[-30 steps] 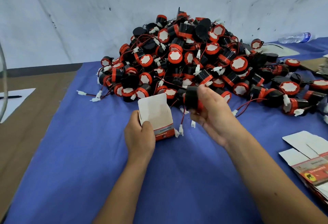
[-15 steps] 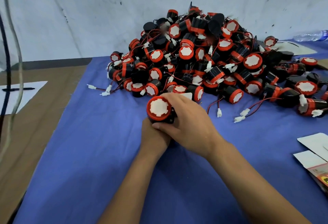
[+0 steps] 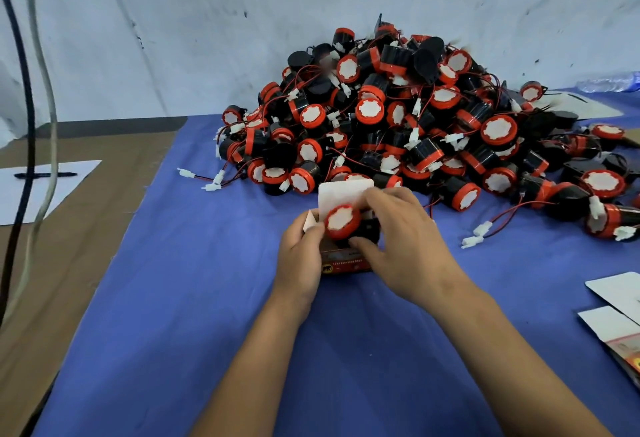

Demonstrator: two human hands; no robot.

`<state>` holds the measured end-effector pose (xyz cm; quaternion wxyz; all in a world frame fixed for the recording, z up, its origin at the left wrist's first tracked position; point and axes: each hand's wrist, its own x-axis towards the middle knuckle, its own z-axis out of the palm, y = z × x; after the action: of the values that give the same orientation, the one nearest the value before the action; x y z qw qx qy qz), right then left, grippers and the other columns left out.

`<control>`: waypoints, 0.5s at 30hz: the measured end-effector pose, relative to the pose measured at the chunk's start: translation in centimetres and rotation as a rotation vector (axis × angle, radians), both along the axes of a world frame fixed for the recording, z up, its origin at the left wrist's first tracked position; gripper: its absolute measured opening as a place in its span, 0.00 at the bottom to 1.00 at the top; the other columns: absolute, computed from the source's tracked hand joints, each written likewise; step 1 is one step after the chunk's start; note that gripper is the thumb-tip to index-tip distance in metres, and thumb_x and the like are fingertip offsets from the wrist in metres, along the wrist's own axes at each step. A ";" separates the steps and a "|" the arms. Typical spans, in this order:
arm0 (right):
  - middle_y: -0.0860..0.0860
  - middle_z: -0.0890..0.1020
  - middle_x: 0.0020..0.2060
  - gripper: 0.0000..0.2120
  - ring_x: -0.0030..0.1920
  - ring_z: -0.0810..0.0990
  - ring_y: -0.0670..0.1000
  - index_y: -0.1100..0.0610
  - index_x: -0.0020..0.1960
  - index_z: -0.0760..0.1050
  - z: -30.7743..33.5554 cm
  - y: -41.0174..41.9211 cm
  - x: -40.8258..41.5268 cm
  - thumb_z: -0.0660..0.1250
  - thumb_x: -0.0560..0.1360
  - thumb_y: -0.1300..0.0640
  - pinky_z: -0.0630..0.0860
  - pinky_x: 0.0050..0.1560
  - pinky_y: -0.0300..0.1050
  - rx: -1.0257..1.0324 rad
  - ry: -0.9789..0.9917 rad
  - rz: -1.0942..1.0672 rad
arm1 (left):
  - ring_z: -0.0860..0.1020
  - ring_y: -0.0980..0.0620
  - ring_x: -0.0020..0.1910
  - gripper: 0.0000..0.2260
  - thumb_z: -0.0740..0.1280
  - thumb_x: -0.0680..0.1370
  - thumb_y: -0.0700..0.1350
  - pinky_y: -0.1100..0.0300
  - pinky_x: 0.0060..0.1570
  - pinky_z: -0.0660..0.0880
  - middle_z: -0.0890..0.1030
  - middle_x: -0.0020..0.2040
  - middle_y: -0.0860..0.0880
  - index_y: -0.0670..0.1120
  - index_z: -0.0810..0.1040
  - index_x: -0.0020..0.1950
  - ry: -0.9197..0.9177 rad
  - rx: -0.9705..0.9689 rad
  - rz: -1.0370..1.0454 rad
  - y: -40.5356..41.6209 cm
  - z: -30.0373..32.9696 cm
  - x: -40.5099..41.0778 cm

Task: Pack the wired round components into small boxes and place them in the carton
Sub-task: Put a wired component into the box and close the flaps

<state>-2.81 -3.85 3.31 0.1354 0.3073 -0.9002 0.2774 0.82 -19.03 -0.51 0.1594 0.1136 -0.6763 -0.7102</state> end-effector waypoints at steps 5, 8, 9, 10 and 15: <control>0.48 0.68 0.59 0.14 0.63 0.62 0.51 0.47 0.63 0.81 -0.3 -0.4 0.6 0.67 0.80 0.57 0.73 0.61 0.44 0.101 -0.010 0.000 | 0.83 0.55 0.53 0.09 0.62 0.86 0.43 0.61 0.48 0.80 0.86 0.54 0.51 0.50 0.81 0.60 0.040 -0.075 -0.022 0.6 -0.1 -0.1; 0.49 0.66 0.57 0.16 0.55 0.74 0.54 0.46 0.64 0.74 0.7 -0.1 1.0 0.71 0.77 0.49 0.76 0.45 0.47 0.126 -0.019 -0.138 | 0.83 0.56 0.52 0.09 0.64 0.85 0.40 0.61 0.48 0.79 0.85 0.53 0.52 0.50 0.80 0.60 0.030 -0.122 -0.020 0.8 -0.3 -0.2; 0.49 0.66 0.56 0.19 0.49 0.77 0.55 0.47 0.62 0.71 1.1 0.0 1.1 0.73 0.75 0.46 0.73 0.40 0.48 0.131 -0.034 -0.209 | 0.83 0.56 0.52 0.09 0.64 0.85 0.40 0.61 0.48 0.79 0.85 0.53 0.52 0.50 0.80 0.60 0.032 -0.135 -0.016 0.7 -0.3 -0.2; 0.49 0.68 0.54 0.20 0.45 0.77 0.56 0.49 0.59 0.70 1.6 0.1 1.2 0.73 0.74 0.43 0.71 0.38 0.47 0.153 -0.046 -0.277 | 0.83 0.56 0.52 0.09 0.65 0.84 0.40 0.61 0.49 0.80 0.85 0.53 0.52 0.50 0.80 0.61 0.037 -0.145 -0.010 0.8 -0.2 -0.2; 0.51 0.79 0.42 0.06 0.42 0.78 0.57 0.52 0.50 0.71 2.1 -0.4 1.3 0.68 0.78 0.54 0.67 0.33 0.46 0.240 -0.041 -0.403 | 0.82 0.58 0.50 0.07 0.63 0.86 0.45 0.65 0.47 0.78 0.85 0.52 0.52 0.50 0.80 0.60 0.057 -0.188 0.032 0.9 -0.3 -0.2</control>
<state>-1.52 -4.25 5.42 0.1321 0.1297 -0.9724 0.1417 0.66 -18.10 -0.83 0.2000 0.0885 -0.7333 -0.6438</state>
